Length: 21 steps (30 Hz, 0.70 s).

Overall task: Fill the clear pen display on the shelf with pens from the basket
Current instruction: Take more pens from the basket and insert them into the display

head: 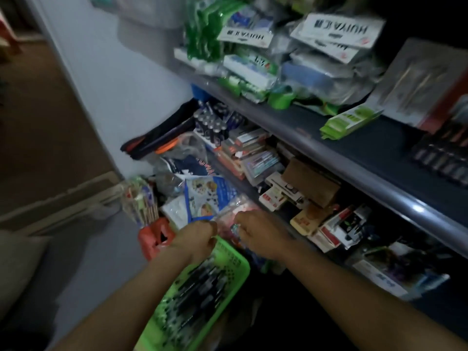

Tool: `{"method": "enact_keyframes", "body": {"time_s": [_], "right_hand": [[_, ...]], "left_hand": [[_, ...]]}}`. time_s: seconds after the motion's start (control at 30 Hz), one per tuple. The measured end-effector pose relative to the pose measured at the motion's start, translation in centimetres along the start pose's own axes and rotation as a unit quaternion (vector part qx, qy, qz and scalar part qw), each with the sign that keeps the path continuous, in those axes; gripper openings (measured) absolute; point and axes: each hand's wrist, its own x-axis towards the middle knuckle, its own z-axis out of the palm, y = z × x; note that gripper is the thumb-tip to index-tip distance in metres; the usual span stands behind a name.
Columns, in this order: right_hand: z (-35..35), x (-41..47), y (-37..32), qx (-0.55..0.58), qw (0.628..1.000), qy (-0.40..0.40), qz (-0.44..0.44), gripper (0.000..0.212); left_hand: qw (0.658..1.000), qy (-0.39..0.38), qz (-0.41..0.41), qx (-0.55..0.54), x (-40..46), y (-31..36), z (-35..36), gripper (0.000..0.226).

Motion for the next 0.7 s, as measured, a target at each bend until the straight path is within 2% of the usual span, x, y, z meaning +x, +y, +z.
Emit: {"method": "enact_keyframes", "body": {"time_s": [0.1,0.23,0.43,0.57,0.7], "right_hand": [[2.7,0.0,-0.6,0.002,0.999,-0.032,-0.025,0.016],[5.6,0.3,-1.1,0.015,0.997,-0.067,-0.021,0.023],[8.0,1.5,-1.4,0.012,0.994,-0.099,-0.049,0.021],[8.8,2.1,-1.6,0.017,0.994,-0.102,-0.041,0.022],[9.2,2.2,-1.5,0.024,0.994,-0.102,-0.033,0.023]], "left_hand": [[0.997,-0.050,-0.055,-0.019,-1.0,-1.7,4.0,0.032],[0.984,-0.095,-0.133,-0.069,-2.0,-3.8,8.2,0.049],[0.965,-0.099,-0.225,-0.089,-3.1,-5.2,11.5,0.076],[0.956,-0.106,-0.236,-0.138,-2.9,-5.2,12.7,0.086],[0.963,-0.107,-0.221,-0.111,-2.6,-4.7,13.3,0.078]]}}
